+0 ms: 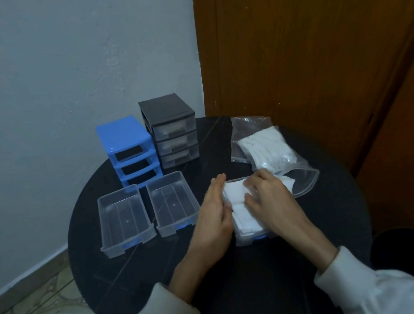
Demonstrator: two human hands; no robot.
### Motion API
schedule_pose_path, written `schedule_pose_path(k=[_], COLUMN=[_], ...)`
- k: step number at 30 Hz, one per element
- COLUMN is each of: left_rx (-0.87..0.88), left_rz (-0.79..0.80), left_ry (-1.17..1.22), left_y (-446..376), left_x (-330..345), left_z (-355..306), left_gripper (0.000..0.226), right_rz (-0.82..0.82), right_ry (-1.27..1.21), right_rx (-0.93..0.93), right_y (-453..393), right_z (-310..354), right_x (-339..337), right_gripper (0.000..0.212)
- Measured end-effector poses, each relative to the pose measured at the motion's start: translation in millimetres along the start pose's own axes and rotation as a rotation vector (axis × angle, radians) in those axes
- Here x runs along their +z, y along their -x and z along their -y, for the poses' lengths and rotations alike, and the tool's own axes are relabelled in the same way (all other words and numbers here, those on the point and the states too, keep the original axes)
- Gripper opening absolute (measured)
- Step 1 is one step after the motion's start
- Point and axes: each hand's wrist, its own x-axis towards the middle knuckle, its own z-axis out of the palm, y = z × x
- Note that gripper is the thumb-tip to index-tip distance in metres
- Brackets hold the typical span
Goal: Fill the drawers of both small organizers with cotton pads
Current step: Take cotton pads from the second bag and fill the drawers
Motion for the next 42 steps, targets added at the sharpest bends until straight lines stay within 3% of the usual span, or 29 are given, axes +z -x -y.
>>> schedule_pose_path(k=[8,14,25,28,34,38,42], left_rx=[-0.066,-0.183,-0.152,-0.144,-0.056,0.071,0.157], left_rz=[-0.009,0.005,-0.017,-0.036,-0.081,-0.132,-0.048], left_ry=[0.083,0.345,0.288,0.280,0.206,0.172,0.089], left_y=[0,-5,-4,-5,-1,-4,-22], left_x=[10,6,10,9,9,11,23], left_z=[11,23,23,17,4,-15,-31], left_gripper=[0.053,0.054,0.050,0.048,0.049,0.047,0.045], right_rz=[0.062,0.094,0.228,0.201,-0.022,-0.142,-0.137], right_ry=[0.057,0.032,0.123,0.031,-0.109,-0.083,-0.030], right_rx=[-0.144,-0.142,-0.183,-0.178,-0.163,-0.107,-0.013], right_y=[4,3,9,11,27,36,34], right_z=[-3,-2,1,2,-12,-43,-67], right_x=[-1,0,-8,-8,-29,-41,-40], right_gripper=[0.033,0.031,0.045,0.044,0.027,0.017,0.019])
